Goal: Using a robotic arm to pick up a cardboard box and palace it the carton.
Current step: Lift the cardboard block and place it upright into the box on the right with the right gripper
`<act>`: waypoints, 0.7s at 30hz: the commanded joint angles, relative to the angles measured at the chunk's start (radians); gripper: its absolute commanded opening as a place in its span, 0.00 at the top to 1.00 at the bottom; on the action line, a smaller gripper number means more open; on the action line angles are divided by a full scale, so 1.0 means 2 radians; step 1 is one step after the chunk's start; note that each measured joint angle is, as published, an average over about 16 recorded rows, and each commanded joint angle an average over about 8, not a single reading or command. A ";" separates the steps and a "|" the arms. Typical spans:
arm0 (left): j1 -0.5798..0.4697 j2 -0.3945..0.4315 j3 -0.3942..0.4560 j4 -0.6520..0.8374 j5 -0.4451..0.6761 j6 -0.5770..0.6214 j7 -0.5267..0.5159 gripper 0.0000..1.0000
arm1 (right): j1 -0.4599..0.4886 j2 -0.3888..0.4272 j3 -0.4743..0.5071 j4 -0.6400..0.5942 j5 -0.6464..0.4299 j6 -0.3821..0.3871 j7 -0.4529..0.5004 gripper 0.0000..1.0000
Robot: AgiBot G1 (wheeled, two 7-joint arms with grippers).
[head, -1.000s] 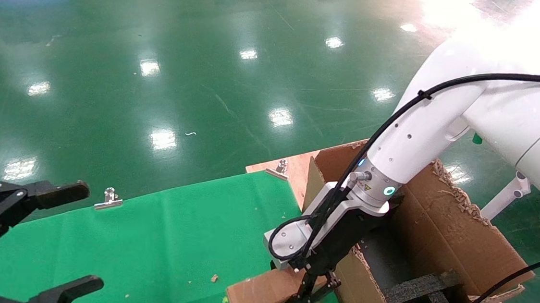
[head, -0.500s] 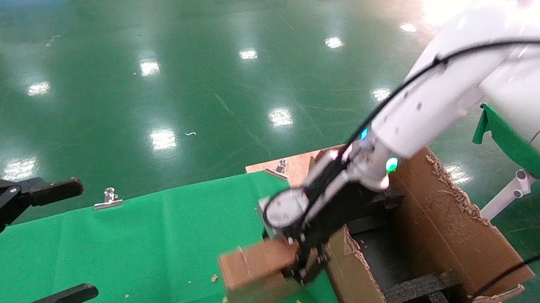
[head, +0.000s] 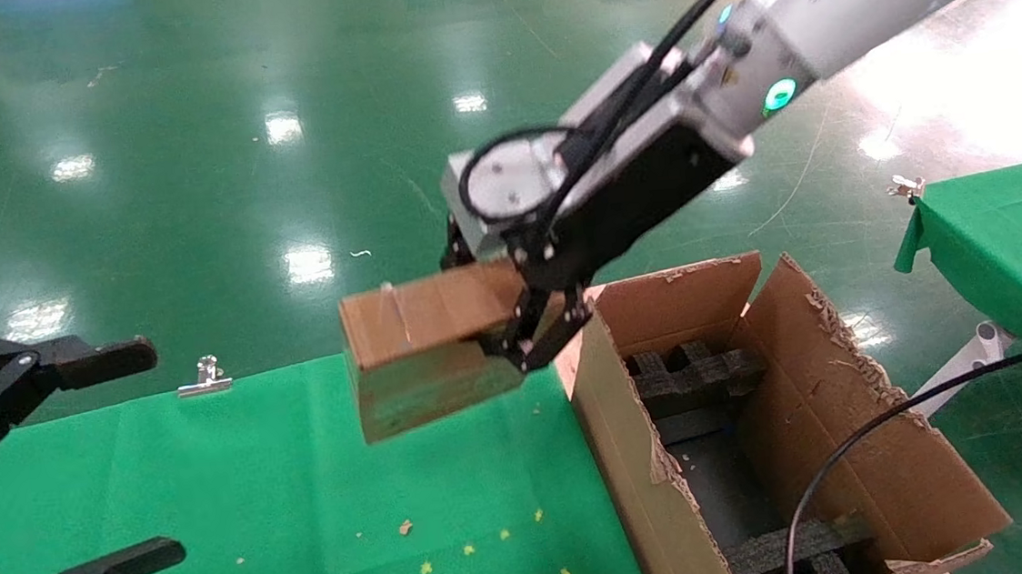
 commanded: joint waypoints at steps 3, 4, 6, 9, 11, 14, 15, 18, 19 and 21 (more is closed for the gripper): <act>0.000 0.000 0.000 0.000 0.000 0.000 0.000 0.00 | 0.026 0.000 -0.015 -0.011 0.019 -0.001 -0.010 1.00; 0.000 0.000 0.000 0.000 0.000 0.000 0.000 0.00 | 0.031 0.002 -0.021 -0.014 0.024 -0.001 -0.012 1.00; 0.000 0.000 0.000 0.000 0.000 0.000 0.000 0.00 | 0.040 0.007 -0.034 -0.019 0.031 -0.001 -0.018 1.00; 0.000 0.000 0.000 0.000 0.000 0.000 0.000 0.00 | 0.059 0.019 -0.058 -0.027 0.034 -0.002 -0.027 1.00; 0.000 0.000 0.000 0.000 0.000 0.000 0.000 0.00 | 0.073 0.029 -0.076 -0.033 0.031 -0.002 -0.031 1.00; 0.000 0.000 0.000 0.000 0.000 0.000 0.000 0.00 | 0.097 0.045 -0.106 -0.040 0.027 -0.003 -0.036 1.00; 0.000 0.000 0.000 0.000 0.000 0.000 0.000 0.00 | 0.106 0.051 -0.117 -0.042 0.026 -0.003 -0.037 1.00; 0.000 0.000 0.000 0.000 0.000 0.000 0.000 0.00 | 0.129 0.068 -0.151 -0.044 0.024 -0.004 -0.039 1.00; 0.000 0.000 0.000 0.000 0.000 0.000 0.000 0.00 | 0.137 0.074 -0.162 -0.044 0.024 -0.005 -0.039 1.00; 0.000 0.000 0.000 0.000 0.000 0.000 0.000 0.00 | 0.153 0.086 -0.186 -0.043 0.024 -0.005 -0.038 1.00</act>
